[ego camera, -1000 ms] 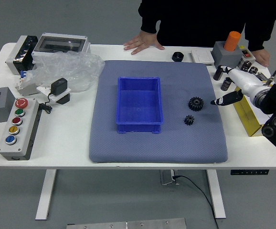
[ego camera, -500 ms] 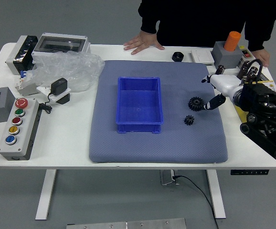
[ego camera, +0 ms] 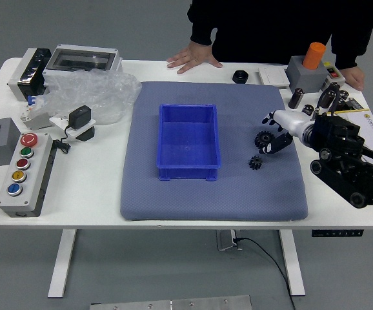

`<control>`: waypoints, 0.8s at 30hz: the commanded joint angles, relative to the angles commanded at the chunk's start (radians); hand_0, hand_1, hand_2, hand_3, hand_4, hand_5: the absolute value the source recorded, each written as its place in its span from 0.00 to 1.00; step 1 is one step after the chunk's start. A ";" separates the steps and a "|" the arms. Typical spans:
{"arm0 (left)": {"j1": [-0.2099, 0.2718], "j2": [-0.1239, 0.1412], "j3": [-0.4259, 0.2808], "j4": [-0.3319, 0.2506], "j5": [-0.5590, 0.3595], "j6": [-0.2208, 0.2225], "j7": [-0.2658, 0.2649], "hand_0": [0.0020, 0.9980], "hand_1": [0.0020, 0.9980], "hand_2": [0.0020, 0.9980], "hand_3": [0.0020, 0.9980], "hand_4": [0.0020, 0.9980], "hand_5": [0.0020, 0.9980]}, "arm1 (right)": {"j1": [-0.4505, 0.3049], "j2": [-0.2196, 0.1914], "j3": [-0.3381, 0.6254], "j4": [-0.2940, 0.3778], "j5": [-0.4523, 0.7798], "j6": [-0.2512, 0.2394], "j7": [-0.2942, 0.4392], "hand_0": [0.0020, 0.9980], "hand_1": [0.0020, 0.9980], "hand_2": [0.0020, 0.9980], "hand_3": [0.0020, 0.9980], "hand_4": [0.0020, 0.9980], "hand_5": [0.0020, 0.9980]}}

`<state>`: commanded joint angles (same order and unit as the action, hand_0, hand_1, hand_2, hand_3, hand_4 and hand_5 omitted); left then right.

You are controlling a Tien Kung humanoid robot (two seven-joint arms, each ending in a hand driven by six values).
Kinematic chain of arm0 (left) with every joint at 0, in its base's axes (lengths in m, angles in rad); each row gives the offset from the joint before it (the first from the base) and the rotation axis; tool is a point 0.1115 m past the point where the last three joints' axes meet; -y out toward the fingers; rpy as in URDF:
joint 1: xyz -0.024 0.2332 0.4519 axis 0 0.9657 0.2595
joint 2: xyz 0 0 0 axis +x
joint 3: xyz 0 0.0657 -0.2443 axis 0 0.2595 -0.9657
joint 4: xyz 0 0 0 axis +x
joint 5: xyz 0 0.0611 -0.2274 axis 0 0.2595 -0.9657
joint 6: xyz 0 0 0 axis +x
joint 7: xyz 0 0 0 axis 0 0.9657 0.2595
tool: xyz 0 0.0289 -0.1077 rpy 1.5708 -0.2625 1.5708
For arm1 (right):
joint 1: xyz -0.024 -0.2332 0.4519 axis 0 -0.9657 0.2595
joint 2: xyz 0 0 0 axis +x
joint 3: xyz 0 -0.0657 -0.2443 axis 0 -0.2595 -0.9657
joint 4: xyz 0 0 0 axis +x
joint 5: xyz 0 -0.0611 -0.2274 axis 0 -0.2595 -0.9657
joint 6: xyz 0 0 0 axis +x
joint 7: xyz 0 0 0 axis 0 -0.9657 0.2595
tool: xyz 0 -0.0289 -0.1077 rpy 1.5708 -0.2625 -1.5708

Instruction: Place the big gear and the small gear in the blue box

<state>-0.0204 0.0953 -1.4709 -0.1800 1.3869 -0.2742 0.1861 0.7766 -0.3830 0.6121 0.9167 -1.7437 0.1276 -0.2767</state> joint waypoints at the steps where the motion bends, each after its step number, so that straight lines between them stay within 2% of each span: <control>1: 0.000 0.000 0.000 0.000 0.000 0.000 0.000 0.85 0.81 0.82 0.85 0.72 0.27 | 0.000 0.003 0.000 -0.008 0.003 -0.001 0.002 0.75 0.72 0.81 0.82 0.91 0.31; 6: 0.001 -0.001 0.000 0.000 0.000 0.000 0.000 0.84 0.81 0.82 0.85 0.72 0.27 | 0.001 0.018 0.001 -0.046 0.017 -0.009 0.012 0.74 0.71 0.81 0.81 0.89 0.31; 7: 0.001 -0.001 0.001 0.000 0.000 0.000 0.001 0.84 0.81 0.82 0.85 0.72 0.27 | 0.001 0.021 0.001 -0.051 0.020 -0.012 0.014 0.74 0.70 0.77 0.76 0.84 0.31; 12: 0.001 -0.002 0.001 0.000 0.001 -0.001 0.001 0.84 0.81 0.82 0.85 0.72 0.27 | -0.001 0.033 0.004 -0.070 0.023 -0.026 0.018 0.74 0.70 0.77 0.76 0.84 0.31; 13: 0.001 -0.002 0.001 0.000 0.002 -0.001 0.001 0.84 0.81 0.82 0.85 0.73 0.27 | -0.002 0.035 0.005 -0.073 0.023 -0.030 0.019 0.72 0.67 0.75 0.71 0.81 0.32; 24: 0.003 -0.002 -0.002 0.000 0.006 -0.001 0.002 0.84 0.81 0.82 0.85 0.73 0.27 | -0.011 0.054 0.008 -0.090 0.010 -0.047 0.009 0.70 0.66 0.73 0.70 0.81 0.33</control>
<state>-0.0177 0.0930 -1.4726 -0.1800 1.3927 -0.2752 0.1876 0.7655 -0.3295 0.6200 0.8266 -1.7332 0.0804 -0.2678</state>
